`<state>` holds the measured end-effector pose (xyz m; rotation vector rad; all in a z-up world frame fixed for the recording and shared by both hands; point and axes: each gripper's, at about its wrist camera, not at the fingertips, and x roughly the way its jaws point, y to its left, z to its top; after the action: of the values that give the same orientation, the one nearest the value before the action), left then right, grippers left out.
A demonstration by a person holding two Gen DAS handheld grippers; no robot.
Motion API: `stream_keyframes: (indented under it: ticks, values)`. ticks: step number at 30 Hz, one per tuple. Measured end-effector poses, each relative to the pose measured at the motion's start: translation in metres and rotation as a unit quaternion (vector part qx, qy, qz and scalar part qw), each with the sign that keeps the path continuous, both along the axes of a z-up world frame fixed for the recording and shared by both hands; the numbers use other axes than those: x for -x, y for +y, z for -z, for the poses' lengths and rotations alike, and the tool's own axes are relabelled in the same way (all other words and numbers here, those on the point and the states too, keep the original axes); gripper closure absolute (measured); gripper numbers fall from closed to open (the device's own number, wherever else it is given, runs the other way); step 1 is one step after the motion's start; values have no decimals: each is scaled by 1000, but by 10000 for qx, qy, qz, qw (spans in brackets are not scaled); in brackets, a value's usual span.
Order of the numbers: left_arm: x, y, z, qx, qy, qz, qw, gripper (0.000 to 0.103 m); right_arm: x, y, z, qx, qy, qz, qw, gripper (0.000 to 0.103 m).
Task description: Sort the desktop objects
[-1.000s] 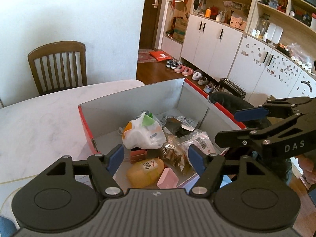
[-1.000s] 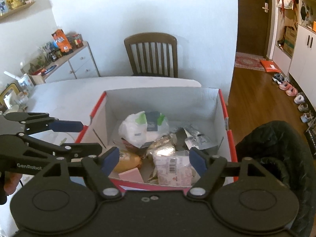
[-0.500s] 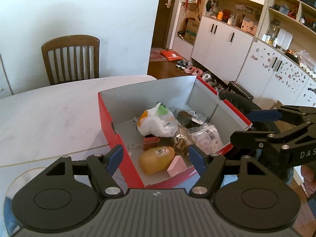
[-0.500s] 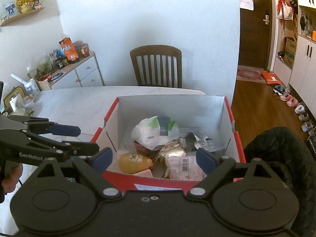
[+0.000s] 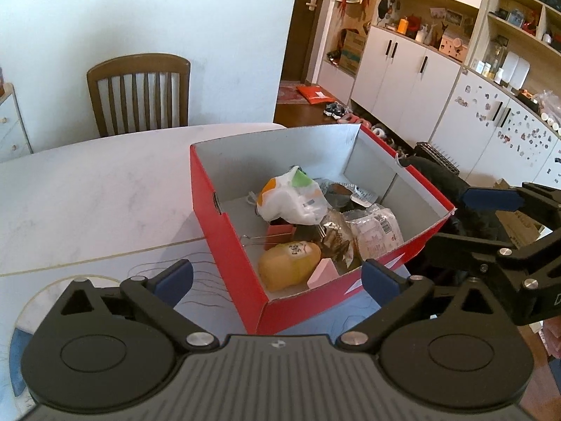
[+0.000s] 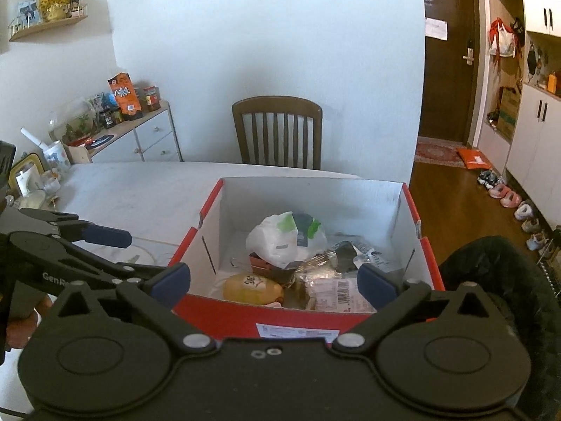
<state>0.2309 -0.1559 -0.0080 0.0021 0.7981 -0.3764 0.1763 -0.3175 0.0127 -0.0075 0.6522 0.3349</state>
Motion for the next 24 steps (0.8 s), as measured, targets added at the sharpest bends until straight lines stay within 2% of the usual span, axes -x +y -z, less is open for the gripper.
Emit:
stream_keyframes:
  ticks: [17,24]
  values:
    - [18,2,-3,72,113,43,9999,0,22,2,0,-12,36,221,9997,1]
    - [20,-1,-4,-9,27,98,9999,1,23,3,3,-51,109,259,9996,1]
